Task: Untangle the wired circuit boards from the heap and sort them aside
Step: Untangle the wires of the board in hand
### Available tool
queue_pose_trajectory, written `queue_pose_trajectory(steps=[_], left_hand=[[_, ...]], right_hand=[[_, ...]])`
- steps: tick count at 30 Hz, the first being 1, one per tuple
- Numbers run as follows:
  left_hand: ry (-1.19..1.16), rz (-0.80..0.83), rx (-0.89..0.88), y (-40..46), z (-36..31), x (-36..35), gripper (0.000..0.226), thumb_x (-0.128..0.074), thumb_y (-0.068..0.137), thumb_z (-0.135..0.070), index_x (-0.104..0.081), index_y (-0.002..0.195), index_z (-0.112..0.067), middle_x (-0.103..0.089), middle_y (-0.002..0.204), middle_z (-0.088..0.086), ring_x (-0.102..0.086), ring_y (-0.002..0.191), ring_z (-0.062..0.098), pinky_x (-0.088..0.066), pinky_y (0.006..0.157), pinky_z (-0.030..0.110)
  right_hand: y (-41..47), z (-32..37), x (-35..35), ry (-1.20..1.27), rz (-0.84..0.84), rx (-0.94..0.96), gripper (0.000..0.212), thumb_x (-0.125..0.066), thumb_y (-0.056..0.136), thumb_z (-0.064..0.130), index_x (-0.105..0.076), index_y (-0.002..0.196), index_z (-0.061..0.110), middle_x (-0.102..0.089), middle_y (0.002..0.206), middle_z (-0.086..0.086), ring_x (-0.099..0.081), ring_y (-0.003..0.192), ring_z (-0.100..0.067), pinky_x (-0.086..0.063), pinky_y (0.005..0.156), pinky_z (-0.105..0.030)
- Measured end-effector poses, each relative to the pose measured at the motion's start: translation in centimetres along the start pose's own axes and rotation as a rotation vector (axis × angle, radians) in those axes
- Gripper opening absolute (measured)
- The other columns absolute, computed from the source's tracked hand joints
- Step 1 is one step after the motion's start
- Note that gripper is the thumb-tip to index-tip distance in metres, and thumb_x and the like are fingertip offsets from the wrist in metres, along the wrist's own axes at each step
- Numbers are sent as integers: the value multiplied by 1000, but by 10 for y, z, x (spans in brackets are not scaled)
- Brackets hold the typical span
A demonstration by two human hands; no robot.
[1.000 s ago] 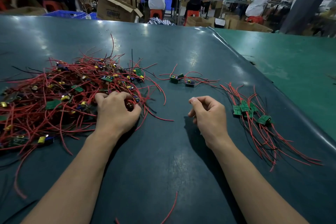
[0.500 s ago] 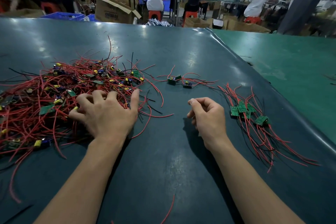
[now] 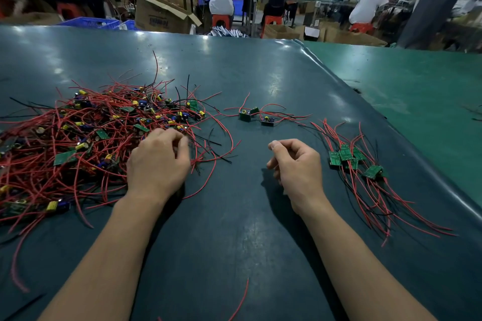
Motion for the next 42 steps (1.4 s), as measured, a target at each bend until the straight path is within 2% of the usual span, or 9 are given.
queue_pose_trajectory(steps=[8,15,20,23,28,33,38,40,42], left_hand=[[373,111,30,-2,1,-13,38,-54,93,-36,-57,128,-21,-65,113,9,-56,108,32,-41,87,43],[-158,-355,-118,-13,-21,44,31,-70,89,-24,-65,118,-12,-73,93,10,-67,82,34,-47,81,45],[-319,-272,-353,-21,-47,34,48,-73,86,-11,-57,131,-4,-66,121,8,-65,107,29,-52,91,48],[-384,-272,-399,-26,-55,33,50,-74,84,-10,-54,129,-9,-63,116,-9,-64,105,17,-48,89,41],[-506,-184,-528,-33,-71,24,35,-77,84,-16,-57,112,-15,-68,115,-8,-67,100,21,-54,83,49],[-390,-51,-705,-49,-101,10,30,-70,82,-24,-63,109,-15,-72,93,1,-55,81,11,-50,70,45],[-343,-146,-731,-47,-102,16,50,-75,81,-28,-61,125,-9,-64,112,0,-57,96,17,-42,87,29],[-311,-286,-703,-47,-96,28,43,-80,81,-32,-68,112,-5,-66,113,7,-58,100,26,-45,91,37],[-368,-341,-724,-52,-95,33,26,-76,87,-31,-72,85,-5,-68,87,7,-59,79,26,-50,74,39]], right_hand=[[-1,1,0,10,0,-11,17,-63,92,19,-64,74,17,-62,51,2,-45,40,-10,-33,38,-20],[-1,2,0,-15,-2,2,17,-63,91,20,-65,74,17,-63,52,2,-47,44,-11,-38,49,-27],[-1,1,-1,-18,1,-11,17,-64,91,20,-66,75,16,-64,54,1,-49,46,-11,-41,55,-31],[-2,4,-2,-29,23,-5,15,-64,92,19,-66,77,14,-65,55,0,-51,46,-9,-42,54,-29],[-21,11,-45,205,393,-64,13,-63,94,26,-68,97,14,-66,69,-2,-53,46,-13,-40,36,-21],[-37,19,-65,314,616,-73,32,-65,85,36,-69,106,13,-73,94,-7,-62,65,-19,-48,40,-25],[-29,15,-55,433,495,-143,21,-72,78,25,-74,94,11,-73,87,-9,-69,64,-18,-49,44,-22],[-22,14,-45,469,383,-144,16,-70,81,20,-74,94,11,-74,87,-7,-70,64,-18,-50,45,-21],[-15,16,-31,541,287,-141,10,-65,88,11,-71,96,12,-75,87,-4,-71,65,-19,-49,44,-20]])
Point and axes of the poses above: each hand's wrist, its own y-axis towards the middle knuckle, its own x-axis out of the back of the hand, z = x × y, the point moved 10 cm from there along y, towards the middle knuckle
